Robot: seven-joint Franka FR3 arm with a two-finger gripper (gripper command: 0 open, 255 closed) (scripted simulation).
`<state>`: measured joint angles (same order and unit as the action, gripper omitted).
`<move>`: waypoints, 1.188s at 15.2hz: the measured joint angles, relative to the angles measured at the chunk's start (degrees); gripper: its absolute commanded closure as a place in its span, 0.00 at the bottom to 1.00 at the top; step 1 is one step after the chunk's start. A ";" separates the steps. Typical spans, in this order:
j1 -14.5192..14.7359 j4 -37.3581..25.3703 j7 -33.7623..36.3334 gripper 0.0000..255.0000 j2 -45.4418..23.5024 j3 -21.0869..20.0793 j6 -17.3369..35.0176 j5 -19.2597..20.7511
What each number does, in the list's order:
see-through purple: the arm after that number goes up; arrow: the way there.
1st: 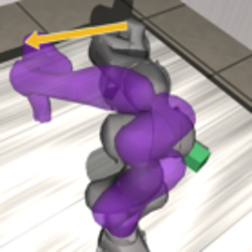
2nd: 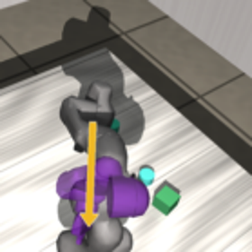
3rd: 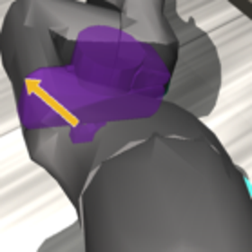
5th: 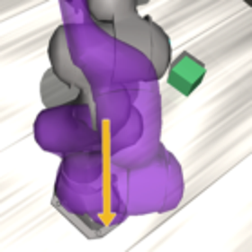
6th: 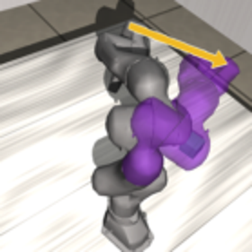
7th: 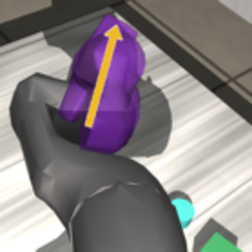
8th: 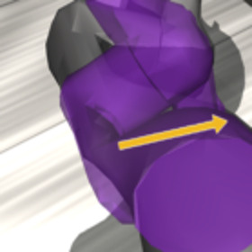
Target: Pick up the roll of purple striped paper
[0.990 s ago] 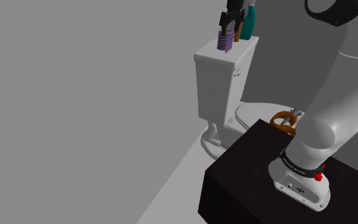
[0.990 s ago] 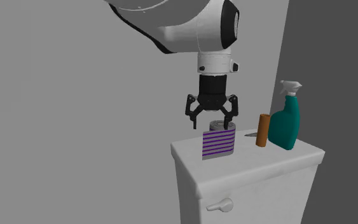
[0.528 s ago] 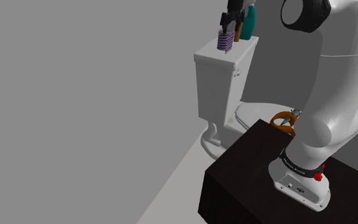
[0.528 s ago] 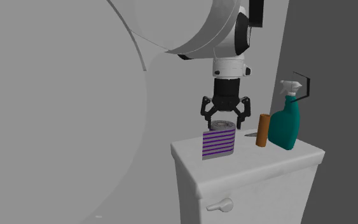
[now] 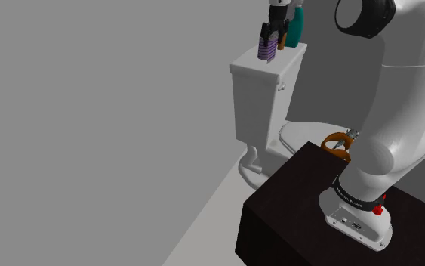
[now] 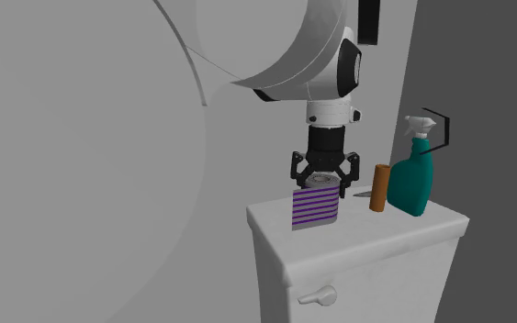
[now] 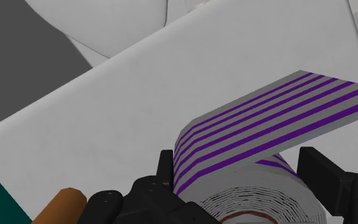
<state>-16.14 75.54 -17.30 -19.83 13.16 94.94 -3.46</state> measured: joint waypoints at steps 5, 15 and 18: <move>0.01 0.21 -0.04 1.00 0.13 0.00 0.21 0.00; -0.47 -6.18 -0.09 1.00 -1.25 0.07 -5.17 -0.23; -0.83 -10.70 -0.11 1.00 -2.57 0.06 -8.37 -0.52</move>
<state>-16.97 64.84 -17.42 -22.40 13.22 86.57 -3.97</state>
